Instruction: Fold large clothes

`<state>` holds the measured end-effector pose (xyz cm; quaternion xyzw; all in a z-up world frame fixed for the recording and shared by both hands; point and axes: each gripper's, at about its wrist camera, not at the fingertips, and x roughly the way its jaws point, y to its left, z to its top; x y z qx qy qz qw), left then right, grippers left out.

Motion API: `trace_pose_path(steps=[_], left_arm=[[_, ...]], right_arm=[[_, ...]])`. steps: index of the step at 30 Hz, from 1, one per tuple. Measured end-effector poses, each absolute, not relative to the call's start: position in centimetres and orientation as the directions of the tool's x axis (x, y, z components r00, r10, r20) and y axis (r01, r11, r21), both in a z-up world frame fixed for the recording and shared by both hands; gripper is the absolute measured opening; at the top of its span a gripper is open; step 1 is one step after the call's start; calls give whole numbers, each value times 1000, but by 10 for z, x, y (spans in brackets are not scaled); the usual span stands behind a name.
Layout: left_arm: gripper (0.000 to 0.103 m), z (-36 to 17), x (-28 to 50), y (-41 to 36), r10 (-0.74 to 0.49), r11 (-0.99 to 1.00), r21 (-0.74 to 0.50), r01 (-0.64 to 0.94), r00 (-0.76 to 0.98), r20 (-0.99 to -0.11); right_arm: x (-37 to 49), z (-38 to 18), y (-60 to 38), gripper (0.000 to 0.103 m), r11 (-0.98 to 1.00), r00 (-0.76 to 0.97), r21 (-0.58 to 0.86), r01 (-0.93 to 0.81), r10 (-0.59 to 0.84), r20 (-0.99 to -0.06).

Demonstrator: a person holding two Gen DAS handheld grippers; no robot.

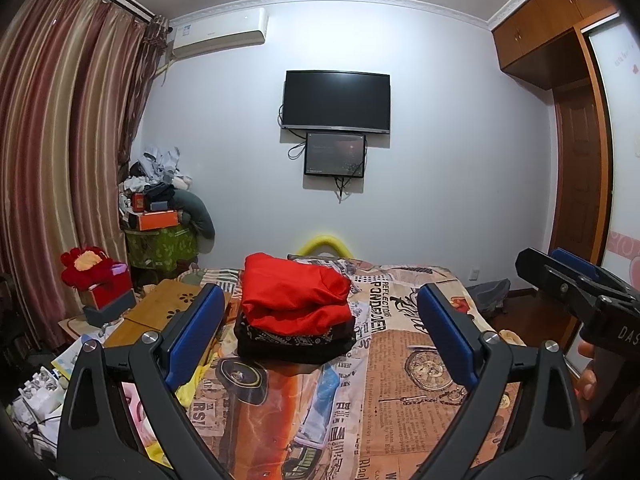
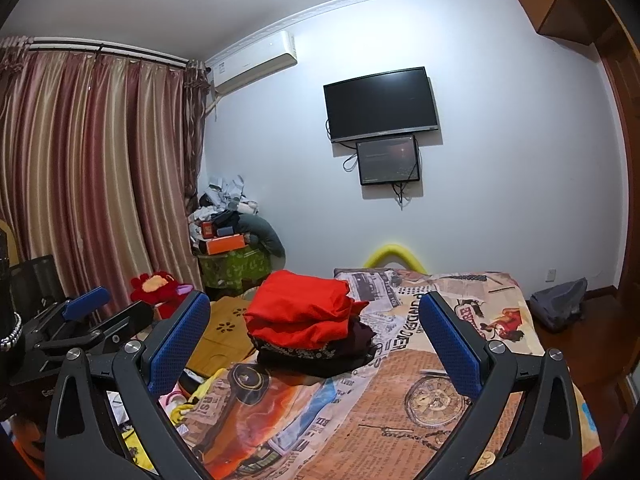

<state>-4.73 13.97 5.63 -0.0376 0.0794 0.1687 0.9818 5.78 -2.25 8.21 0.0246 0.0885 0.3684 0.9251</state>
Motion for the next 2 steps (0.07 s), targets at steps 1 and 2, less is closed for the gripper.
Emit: trace_pose_path(steps=[1,2], left_arm=[[97,56,-47,140,324,940,-48,-336,931,-170],[97,56,-47,141,326,940,-49,-338,930,-172]], right_arm=[[58,82,-22,103,726,712,114,-678,687,-147],[58,81,-22,103,727,712,116,-677,687,-147]])
